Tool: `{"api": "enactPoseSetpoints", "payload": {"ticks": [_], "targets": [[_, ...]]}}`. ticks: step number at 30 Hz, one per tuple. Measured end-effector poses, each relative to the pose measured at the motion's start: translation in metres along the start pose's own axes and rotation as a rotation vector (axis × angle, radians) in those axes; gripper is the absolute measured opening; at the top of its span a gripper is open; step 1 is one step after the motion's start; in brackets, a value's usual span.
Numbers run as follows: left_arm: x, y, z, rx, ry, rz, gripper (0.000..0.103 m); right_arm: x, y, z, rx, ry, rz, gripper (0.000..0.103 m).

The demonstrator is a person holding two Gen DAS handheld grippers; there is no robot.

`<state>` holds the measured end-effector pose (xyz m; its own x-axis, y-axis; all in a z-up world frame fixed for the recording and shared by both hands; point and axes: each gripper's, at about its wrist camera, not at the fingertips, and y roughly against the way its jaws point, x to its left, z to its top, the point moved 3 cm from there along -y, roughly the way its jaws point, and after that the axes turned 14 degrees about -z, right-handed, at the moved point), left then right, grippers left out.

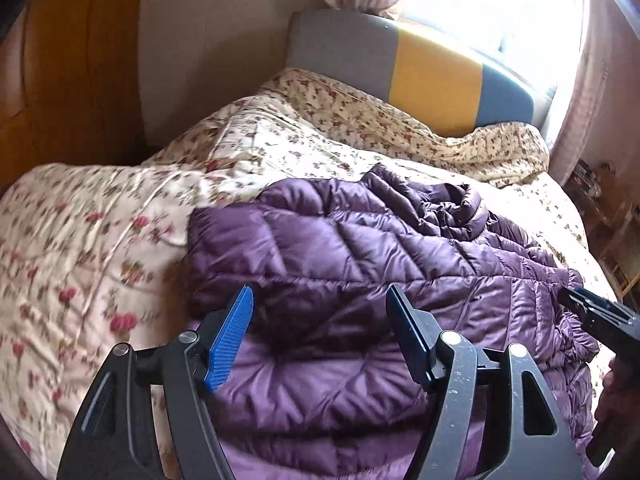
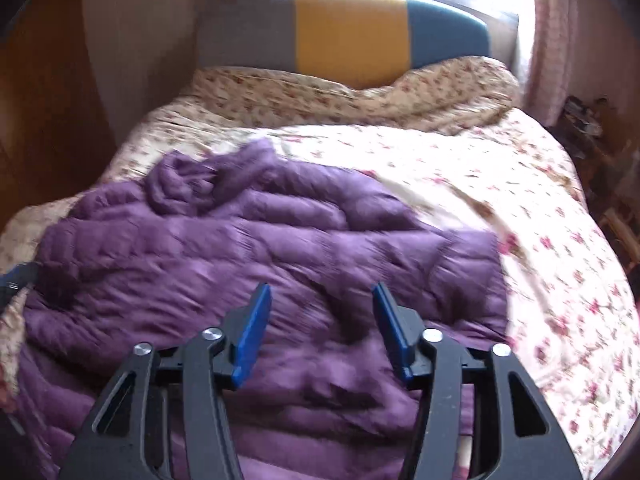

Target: Fold large clothes

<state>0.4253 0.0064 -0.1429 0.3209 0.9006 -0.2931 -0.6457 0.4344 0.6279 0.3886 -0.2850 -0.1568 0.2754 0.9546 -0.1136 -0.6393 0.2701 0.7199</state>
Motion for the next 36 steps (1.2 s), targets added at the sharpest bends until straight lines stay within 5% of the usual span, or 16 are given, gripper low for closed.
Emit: {"api": "enactPoseSetpoints", "payload": {"ticks": [7,36], "targets": [[0.017,-0.049,-0.015,0.101,-0.01,0.058,0.068,0.04,-0.043,-0.013,0.035,0.085,-0.024,0.068],[0.025,-0.065,-0.03,0.086,0.009,0.061,0.072,0.052,-0.057,-0.035,-0.026,0.1,-0.07,0.069]]}}
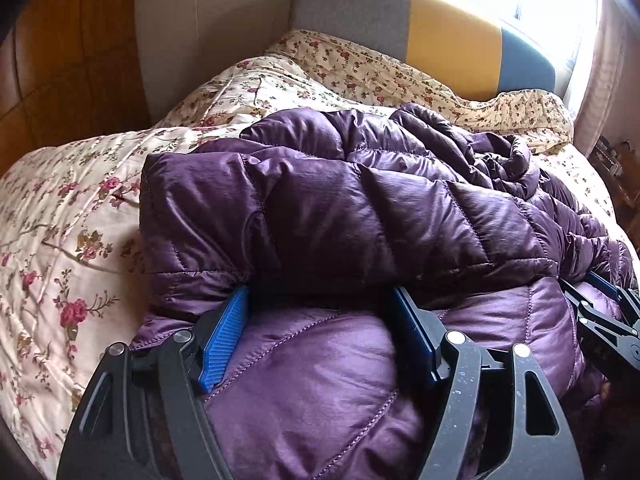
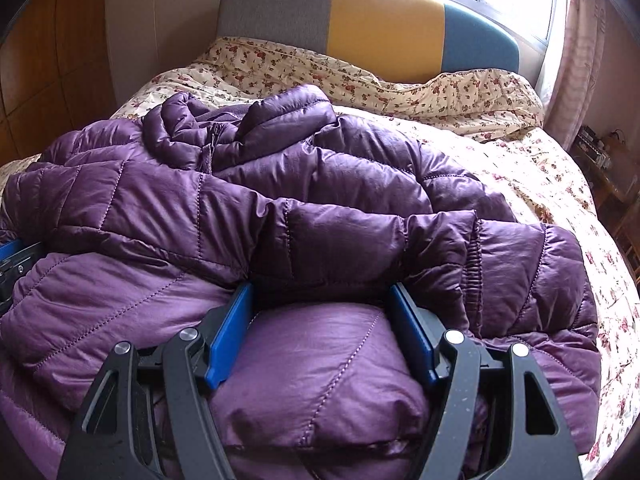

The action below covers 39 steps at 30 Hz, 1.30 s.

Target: Fold large clothes

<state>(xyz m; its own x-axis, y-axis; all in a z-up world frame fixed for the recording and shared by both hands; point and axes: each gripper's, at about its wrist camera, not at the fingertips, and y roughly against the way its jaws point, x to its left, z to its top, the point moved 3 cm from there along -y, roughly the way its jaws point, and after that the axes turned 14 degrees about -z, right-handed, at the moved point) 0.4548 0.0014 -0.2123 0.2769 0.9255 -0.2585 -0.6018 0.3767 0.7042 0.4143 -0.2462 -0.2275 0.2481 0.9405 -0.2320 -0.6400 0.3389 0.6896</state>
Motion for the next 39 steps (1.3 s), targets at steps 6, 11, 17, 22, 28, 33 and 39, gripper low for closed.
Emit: {"api": "enactPoseSetpoints", "payload": {"ticks": [6,11,17,22,28,33,39], "targets": [[0.003,0.0,0.004,0.008,-0.005,0.011,0.072,0.0,0.0,0.003,0.012,-0.002,-0.003,0.072],[-0.006,0.041,0.001,-0.028,-0.029,0.017,0.072,-0.013,0.01,0.014,0.053,0.018,0.029,0.087],[-0.024,0.114,-0.031,-0.097,-0.106,0.035,0.072,-0.036,0.059,0.013,0.028,-0.013,0.088,0.094],[-0.032,0.16,-0.064,-0.129,-0.095,0.04,0.072,-0.049,0.092,-0.017,0.061,-0.032,0.129,0.095],[-0.033,0.191,-0.095,-0.134,-0.08,0.041,0.072,-0.061,0.106,-0.062,0.122,-0.021,0.122,0.095],[-0.032,0.207,-0.118,-0.13,-0.071,0.048,0.072,-0.076,0.118,-0.098,0.165,-0.024,0.118,0.095],[-0.026,0.213,-0.14,-0.102,-0.06,0.042,0.072,-0.102,0.134,-0.13,0.202,-0.035,0.109,0.095]]}}
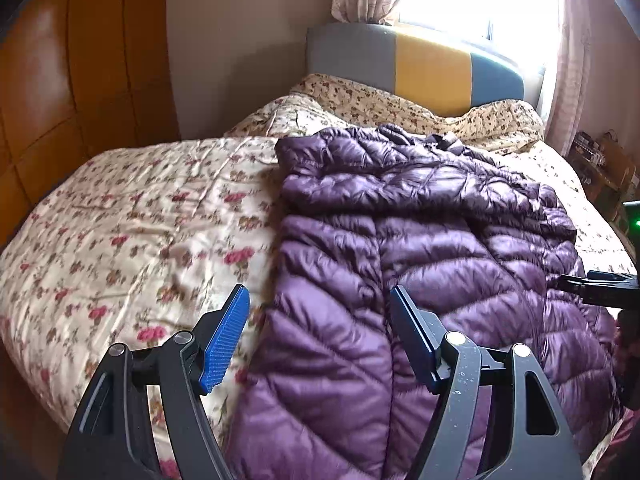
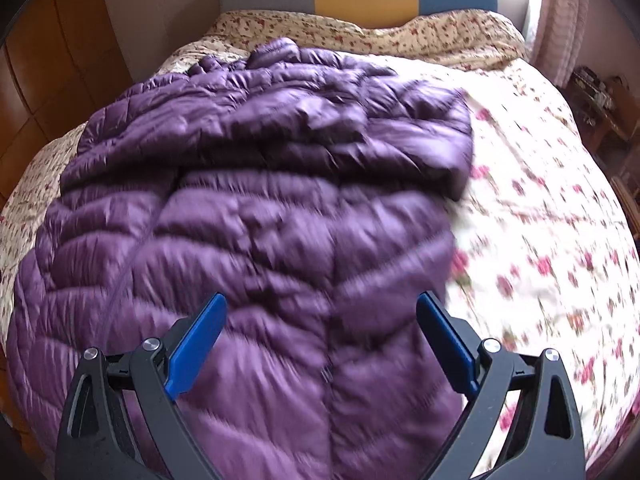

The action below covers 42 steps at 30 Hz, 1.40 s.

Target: Fold large clothes

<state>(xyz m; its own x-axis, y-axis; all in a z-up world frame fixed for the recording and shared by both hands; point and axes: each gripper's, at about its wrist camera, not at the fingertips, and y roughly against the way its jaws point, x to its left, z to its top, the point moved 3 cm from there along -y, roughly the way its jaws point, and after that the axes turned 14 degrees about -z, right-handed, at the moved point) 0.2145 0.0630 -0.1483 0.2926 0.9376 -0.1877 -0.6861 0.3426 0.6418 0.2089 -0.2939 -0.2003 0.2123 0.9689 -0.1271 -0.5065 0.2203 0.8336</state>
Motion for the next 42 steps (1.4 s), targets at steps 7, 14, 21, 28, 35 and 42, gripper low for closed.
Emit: {"api": "enactPoseSetpoints", "payload": {"ticks": [7,14,21,28,35,42], "targets": [[0.018,0.004,-0.042,0.073,0.065,-0.045,0.072,-0.038,0.016,-0.045,0.071,-0.015,0.032,0.095],[0.022,0.011,-0.086,0.133,0.139,-0.118,0.072,-0.053,0.032,-0.097,0.14,-0.026,0.121,0.095],[0.019,0.02,-0.103,0.148,0.189,-0.154,0.064,-0.046,0.047,-0.124,0.148,0.024,0.197,0.074],[0.009,0.032,-0.102,0.145,0.183,-0.232,0.014,-0.038,0.062,-0.125,0.133,0.075,0.289,0.015],[0.003,0.055,-0.078,0.094,0.175,-0.292,0.009,-0.039,0.09,-0.101,0.041,0.075,0.298,0.01],[-0.004,0.062,-0.039,0.037,0.143,-0.35,0.009,-0.032,0.105,-0.057,-0.061,0.061,0.312,0.01]]}}
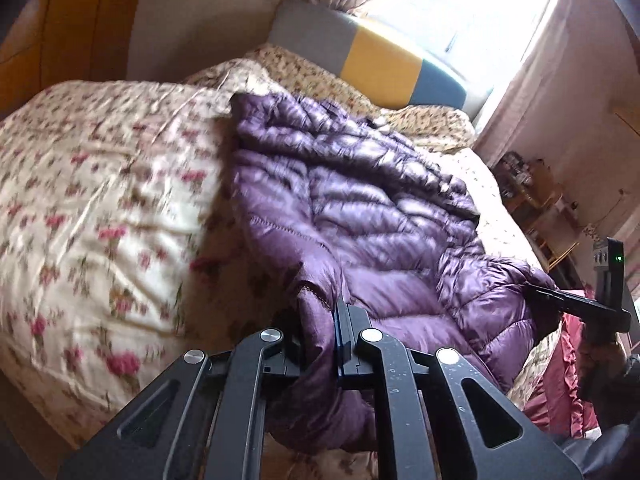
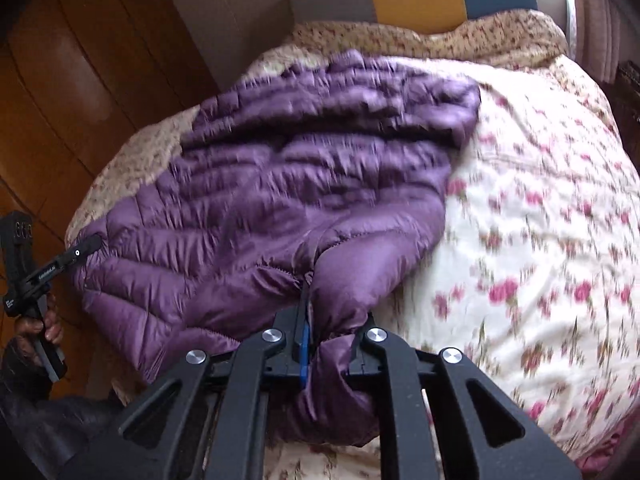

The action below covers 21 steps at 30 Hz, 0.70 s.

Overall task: Fold large clothes
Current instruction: 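Grasp the jacket hem with both grippers and fold it toward the collar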

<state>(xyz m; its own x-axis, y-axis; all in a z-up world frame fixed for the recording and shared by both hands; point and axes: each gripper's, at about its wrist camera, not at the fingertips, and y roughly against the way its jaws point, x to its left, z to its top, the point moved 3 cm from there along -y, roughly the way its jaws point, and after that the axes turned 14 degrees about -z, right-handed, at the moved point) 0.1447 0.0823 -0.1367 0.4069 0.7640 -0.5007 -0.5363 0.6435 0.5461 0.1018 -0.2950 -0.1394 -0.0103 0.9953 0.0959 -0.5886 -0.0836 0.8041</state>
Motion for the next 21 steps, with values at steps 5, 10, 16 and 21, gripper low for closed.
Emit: {"api": "enactPoseSetpoints", "payload": {"ticks": [5,10,16,21], "targets": [[-0.001,-0.009,0.036,-0.04,-0.021,-0.014,0.009,-0.001,-0.009,0.036,-0.054,-0.001,-0.013,0.009],[0.004,-0.031,0.079,-0.062,-0.047,-0.015,0.009,-0.009,-0.027,0.075,-0.094,-0.006,-0.045,0.009],[0.016,-0.066,0.131,-0.061,-0.077,0.01,0.009,-0.021,-0.054,0.119,-0.121,-0.025,-0.086,0.009],[0.033,-0.096,0.169,-0.054,-0.065,0.03,0.008,-0.034,-0.08,0.157,-0.128,-0.059,-0.112,0.009]]}}
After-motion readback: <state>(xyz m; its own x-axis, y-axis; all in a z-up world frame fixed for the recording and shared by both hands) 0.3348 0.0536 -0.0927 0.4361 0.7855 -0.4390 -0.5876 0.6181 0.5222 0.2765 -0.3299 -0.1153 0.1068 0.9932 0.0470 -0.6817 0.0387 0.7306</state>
